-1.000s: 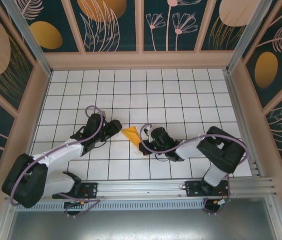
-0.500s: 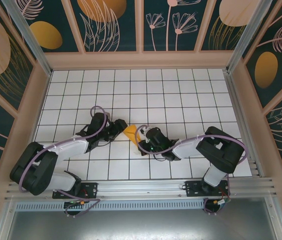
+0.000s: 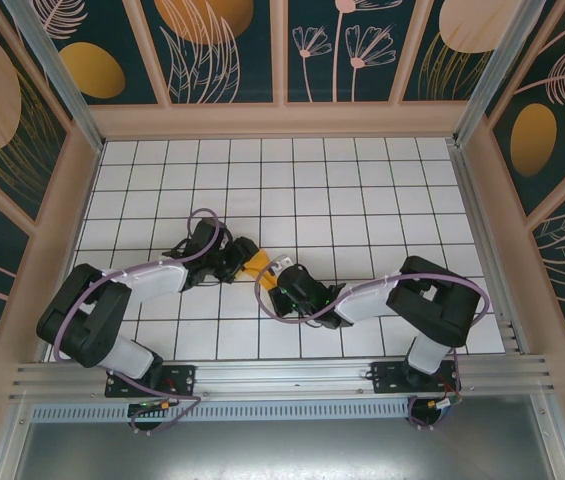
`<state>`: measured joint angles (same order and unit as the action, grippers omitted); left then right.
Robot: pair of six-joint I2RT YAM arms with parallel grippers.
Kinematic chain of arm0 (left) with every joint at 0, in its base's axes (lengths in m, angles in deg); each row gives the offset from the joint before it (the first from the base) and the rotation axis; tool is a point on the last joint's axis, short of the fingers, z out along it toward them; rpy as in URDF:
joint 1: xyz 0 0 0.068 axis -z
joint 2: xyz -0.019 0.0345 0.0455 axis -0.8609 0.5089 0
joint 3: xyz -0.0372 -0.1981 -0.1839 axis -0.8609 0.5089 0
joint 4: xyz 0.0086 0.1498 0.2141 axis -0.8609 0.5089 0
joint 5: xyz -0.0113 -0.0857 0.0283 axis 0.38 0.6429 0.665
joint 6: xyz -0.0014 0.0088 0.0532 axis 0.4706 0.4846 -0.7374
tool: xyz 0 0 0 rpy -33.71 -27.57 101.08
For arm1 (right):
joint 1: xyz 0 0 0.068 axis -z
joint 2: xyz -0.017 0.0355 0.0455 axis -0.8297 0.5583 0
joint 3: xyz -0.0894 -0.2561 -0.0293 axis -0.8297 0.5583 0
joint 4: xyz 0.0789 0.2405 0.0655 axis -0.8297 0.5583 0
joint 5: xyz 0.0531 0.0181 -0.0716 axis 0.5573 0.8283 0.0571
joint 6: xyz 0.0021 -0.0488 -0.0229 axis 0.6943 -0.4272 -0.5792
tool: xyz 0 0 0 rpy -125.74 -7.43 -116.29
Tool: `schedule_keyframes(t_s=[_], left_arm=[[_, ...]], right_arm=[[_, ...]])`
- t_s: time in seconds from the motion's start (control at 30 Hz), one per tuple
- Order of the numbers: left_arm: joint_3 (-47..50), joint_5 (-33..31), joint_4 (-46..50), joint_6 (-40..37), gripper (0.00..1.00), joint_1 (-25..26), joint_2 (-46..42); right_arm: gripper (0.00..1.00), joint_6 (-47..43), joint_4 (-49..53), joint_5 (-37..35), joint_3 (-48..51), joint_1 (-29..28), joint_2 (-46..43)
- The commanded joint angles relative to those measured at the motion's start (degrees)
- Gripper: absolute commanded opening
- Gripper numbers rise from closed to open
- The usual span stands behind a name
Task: Fold a paper plane with a square sheet of paper (pick it up from the middle)
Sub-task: Fold the wing for the fifth time at the center of the table.
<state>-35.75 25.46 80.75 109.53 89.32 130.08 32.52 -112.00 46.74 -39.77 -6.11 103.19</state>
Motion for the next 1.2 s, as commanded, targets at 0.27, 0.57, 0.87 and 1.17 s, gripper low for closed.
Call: schedule_keyframes(t_s=[0.27,0.57,0.87,1.17], left_arm=[[1.0,-6.0,7.7,7.2,0.71,0.2,-7.6],[1.5,-3.7,6.4,7.9,0.71,0.2,-6.1],[-0.2,-0.2,2.7,8.4,0.63,0.4,0.5],[-1.4,0.3,2.5,7.7,0.46,0.4,2.5]], right_arm=[[0.01,-1.7,-0.7,-4.6,-0.7,-0.9,2.0],[0.01,-1.8,-1.7,-4.6,-0.5,-1.1,1.8],[0.00,-2.3,-2.5,-5.0,-0.3,-1.4,2.0],[0.03,-2.8,-3.2,-4.7,0.4,-1.6,2.0]])
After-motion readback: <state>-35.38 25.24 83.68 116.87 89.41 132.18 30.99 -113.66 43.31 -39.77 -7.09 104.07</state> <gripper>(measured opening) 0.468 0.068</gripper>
